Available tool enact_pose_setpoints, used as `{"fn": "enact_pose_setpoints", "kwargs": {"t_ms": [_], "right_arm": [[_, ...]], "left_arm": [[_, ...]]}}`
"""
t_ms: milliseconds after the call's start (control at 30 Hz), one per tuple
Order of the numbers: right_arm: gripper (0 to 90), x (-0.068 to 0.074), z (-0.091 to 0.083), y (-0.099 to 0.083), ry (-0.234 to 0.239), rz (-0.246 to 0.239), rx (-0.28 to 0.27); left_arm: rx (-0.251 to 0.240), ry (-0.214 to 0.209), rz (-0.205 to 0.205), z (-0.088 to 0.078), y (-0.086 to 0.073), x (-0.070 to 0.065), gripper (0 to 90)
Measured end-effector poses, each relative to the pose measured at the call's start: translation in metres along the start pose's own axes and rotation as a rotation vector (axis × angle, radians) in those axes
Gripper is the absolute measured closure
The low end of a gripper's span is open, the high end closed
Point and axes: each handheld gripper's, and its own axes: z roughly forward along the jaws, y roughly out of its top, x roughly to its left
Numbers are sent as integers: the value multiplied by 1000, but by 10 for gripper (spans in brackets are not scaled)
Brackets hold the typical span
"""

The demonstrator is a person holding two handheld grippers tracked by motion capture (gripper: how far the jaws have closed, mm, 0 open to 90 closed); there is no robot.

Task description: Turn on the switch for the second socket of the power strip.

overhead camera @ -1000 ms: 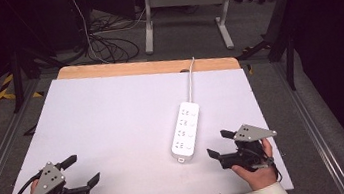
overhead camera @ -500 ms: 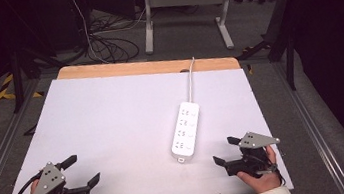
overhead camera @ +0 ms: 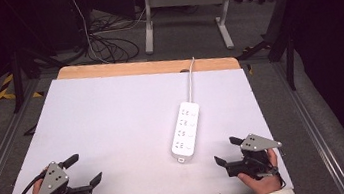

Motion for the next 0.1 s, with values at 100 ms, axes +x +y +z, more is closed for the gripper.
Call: {"fn": "enact_pose_setpoints", "kwargs": {"t_ms": [100], "right_arm": [[129,2,-1,1,7,-21,-12]], "left_arm": [[-2,-9,3,1,0,1,92]]}}
